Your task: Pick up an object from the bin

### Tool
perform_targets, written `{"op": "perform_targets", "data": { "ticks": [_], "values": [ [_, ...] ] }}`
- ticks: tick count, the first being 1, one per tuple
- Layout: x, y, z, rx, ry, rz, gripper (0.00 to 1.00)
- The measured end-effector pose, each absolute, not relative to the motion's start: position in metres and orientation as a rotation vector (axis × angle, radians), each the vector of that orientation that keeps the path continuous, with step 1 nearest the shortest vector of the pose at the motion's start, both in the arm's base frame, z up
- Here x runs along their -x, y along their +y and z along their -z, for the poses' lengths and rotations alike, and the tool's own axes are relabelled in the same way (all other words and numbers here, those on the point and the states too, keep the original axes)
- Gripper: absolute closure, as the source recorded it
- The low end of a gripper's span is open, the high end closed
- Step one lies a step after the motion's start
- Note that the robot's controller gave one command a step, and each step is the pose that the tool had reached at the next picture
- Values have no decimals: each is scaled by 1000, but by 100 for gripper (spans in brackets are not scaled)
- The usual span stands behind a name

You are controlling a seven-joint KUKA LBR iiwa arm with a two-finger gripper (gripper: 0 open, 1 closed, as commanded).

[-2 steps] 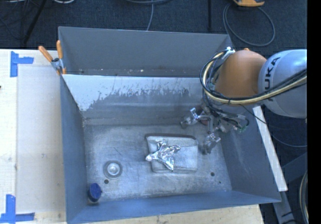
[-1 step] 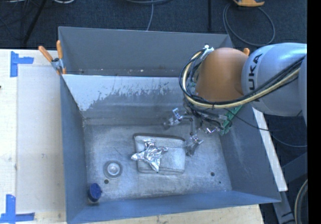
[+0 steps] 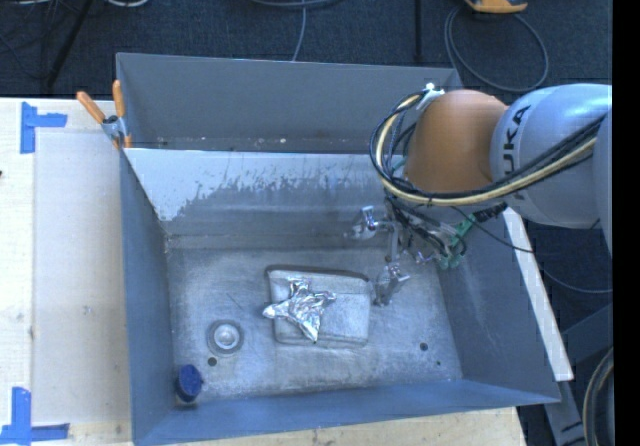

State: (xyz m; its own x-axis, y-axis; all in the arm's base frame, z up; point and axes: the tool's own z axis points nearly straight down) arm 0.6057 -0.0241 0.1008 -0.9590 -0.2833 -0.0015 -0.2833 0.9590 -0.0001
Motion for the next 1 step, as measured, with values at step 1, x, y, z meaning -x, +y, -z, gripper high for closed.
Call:
{"op": "perform_targets", "data": {
  "ticks": [1],
  "values": [
    [-611,-32,-73,145,3137,-2,0]
  ]
}}
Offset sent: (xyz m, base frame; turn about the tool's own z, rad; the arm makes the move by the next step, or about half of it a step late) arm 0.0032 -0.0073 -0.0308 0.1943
